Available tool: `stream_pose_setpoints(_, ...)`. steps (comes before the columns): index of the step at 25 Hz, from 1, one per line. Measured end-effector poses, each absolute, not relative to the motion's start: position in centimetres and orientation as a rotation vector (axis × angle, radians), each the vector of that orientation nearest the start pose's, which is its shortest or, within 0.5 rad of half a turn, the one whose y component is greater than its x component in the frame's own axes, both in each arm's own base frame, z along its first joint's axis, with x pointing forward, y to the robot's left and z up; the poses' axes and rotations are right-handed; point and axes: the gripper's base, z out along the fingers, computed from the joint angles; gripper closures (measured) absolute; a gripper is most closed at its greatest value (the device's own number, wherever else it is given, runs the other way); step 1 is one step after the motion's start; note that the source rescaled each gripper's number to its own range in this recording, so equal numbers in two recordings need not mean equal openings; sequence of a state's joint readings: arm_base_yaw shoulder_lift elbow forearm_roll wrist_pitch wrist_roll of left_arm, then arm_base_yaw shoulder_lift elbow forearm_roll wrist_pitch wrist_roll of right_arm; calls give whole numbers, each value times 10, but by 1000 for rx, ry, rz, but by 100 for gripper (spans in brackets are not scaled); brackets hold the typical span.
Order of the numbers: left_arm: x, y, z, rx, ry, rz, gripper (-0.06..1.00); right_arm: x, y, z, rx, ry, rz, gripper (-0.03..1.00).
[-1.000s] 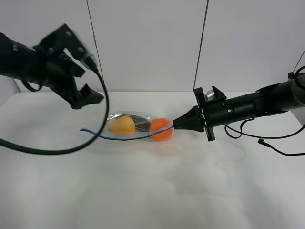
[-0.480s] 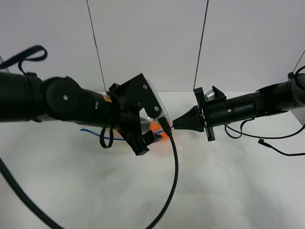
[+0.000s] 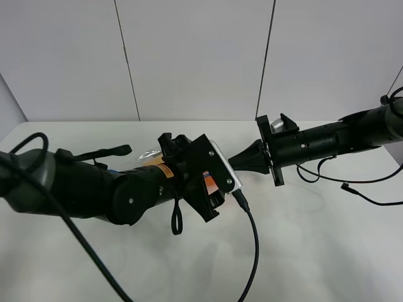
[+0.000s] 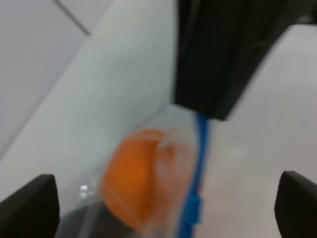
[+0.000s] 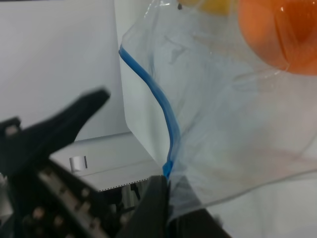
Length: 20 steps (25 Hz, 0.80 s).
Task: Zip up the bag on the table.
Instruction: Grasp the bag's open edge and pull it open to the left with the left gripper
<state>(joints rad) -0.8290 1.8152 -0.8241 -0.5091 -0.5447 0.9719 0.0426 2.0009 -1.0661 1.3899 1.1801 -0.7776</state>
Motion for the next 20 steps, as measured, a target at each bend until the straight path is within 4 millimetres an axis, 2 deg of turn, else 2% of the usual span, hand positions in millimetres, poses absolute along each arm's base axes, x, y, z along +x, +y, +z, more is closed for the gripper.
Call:
stream_pose_setpoints(3,265,-250,158,1073,1606,103,-2,343,97,154,131,2580,1698,97)
stream_pose_setpoints(9,266,-247,138,1075,1609,148,26,343,97,154,131,2580,1698,97)
stream_pose_setpoints(16,260,-239,131,1077,1607,176,54,343,98,154,134,2578,1700,97)
stream_pose_setpoints(20,261,-238,133,1067,1585,184,61,343,98,154,134,2578,1700,97)
